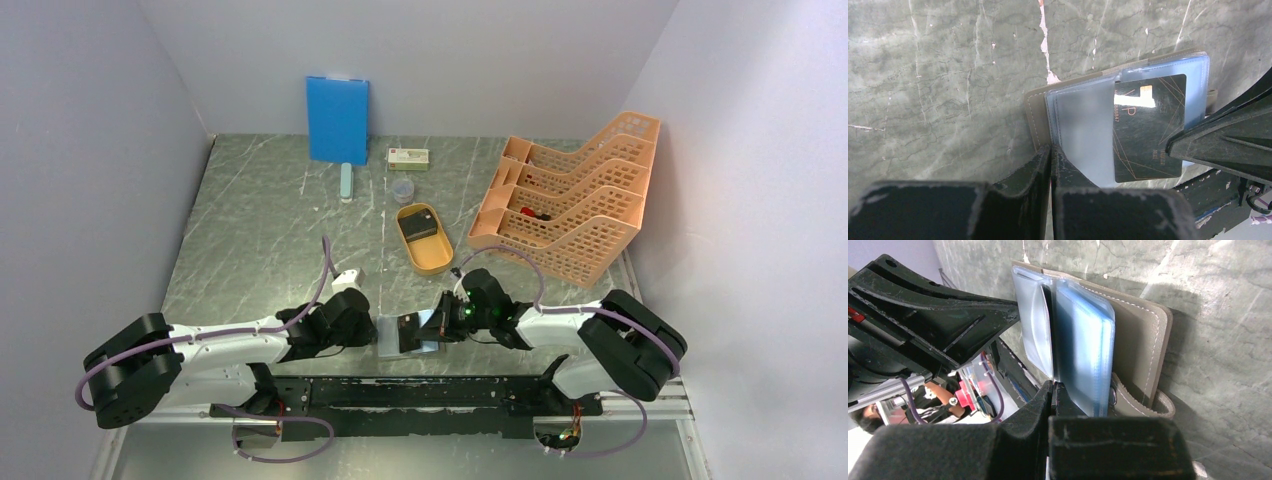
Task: Put the credit cards into the card holder
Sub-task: Insert the credit card into the card holder.
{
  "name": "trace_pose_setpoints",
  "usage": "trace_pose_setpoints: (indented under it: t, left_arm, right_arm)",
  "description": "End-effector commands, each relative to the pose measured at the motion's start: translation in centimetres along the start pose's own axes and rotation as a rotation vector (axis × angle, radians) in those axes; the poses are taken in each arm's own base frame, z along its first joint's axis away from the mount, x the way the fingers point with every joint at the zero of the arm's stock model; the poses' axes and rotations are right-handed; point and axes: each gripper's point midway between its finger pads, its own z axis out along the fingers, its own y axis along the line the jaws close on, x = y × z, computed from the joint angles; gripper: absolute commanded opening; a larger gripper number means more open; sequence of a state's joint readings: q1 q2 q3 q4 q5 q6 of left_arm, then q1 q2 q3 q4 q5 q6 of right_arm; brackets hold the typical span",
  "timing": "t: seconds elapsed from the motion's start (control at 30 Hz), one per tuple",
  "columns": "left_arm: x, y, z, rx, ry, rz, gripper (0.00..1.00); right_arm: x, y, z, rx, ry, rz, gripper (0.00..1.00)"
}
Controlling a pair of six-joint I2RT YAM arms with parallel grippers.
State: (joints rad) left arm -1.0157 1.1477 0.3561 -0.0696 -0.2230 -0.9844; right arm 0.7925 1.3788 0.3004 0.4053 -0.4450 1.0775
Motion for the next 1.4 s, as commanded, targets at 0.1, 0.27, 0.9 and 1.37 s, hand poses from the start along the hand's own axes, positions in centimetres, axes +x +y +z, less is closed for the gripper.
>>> trace_pose_setpoints:
  t: [0.1,0.27,0.9,1.37]
  left_arm:
    - [2.0,4.2,0.2,-0.139,0.053,0.041,0.11]
    - [2.0,4.2,0.3,-0.138,0.052,0.04,0.11]
    - [2.1,4.2,0.4,-0.14,0.057,0.042,0.1]
    - [2.2,4.2,0.4,-0.139,0.06,0.039,0.1]
  right_arm:
    - [-0.6,-1.7,-0.7,0.084,-0.02,-0.001,0.0]
    - [-1.1,-1.9,-1.3,0.081,-0.027,-0.009,0.0]
    - [-2.2,0.9,-2.2,-0.036,-0.1,-0.033,0.0]
    - [-1.4,-0.1,-1.4,-0.014,-0.044,-0.018,0.0]
